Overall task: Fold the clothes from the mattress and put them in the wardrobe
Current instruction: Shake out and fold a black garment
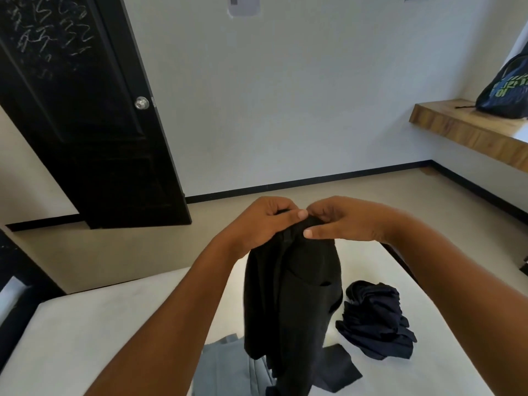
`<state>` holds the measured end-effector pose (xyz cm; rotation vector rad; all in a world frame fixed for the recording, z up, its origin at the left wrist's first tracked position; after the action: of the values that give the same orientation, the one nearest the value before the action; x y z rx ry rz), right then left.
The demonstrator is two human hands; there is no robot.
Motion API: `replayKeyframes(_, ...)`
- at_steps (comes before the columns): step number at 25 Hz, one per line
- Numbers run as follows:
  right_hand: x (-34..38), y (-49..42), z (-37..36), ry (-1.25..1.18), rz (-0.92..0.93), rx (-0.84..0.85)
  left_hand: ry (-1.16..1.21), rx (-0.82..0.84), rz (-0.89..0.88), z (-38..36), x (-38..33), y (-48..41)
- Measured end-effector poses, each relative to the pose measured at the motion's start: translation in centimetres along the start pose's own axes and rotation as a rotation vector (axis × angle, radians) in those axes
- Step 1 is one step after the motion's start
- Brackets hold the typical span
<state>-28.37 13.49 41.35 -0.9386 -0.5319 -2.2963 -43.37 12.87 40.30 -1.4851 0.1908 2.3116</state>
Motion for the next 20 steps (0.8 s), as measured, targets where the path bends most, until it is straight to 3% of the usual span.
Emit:
replayKeyframes(2, 0.4, 0.3, 1.3, 0.064, 0.052, -0.026, -0.021, 0.022, 0.053, 0.3, 1.0, -0.3)
replayKeyframes(6, 1.0, 1.2, 5.2, -0.189, 0.179, -0.293, -0.064, 0.120, 0.249, 0.6, 5.5, -0.1)
replayKeyframes(9, -0.2, 2.7, 9.8, -0.253, 0.167, -0.453, -0.267, 0.128, 0.402, 2.4, 8.8, 0.8)
replayKeyframes(11, -0.4, 3.7, 12.3, 0.024, 0.083, -0.386, -0.468, 0.079, 0.431, 5.7, 8.5, 0.6)
replayKeyframes(14, -1.6, 4.1, 14.0, 0.507, -0.113, -0.199, -0.707, -0.135, 0.345, 12.3, 4.3, -0.7)
replayKeyframes(18, -2.7, 3.9, 14.3, 0.719, -0.346, -0.038, -0.800, -0.346, 0.171, 18.1, -2.8, -1.5)
replayKeyframes(20, -2.5, 3.7, 15.0, 0.866, -0.440, -0.048, -0.829, -0.385, 0.139, 20.0, -5.1, -1.5)
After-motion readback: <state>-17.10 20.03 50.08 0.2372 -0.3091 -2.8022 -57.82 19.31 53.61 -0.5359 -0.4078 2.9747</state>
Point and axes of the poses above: each hand's wrist, its own y-axis away from the middle knuckle, its own z-axis out of the back of the hand, x = y × z, the point moved 6 cm from there along -y, towards the middle knuckle, and after that the axes turned 1 degree about z, right-handed, at the moved point
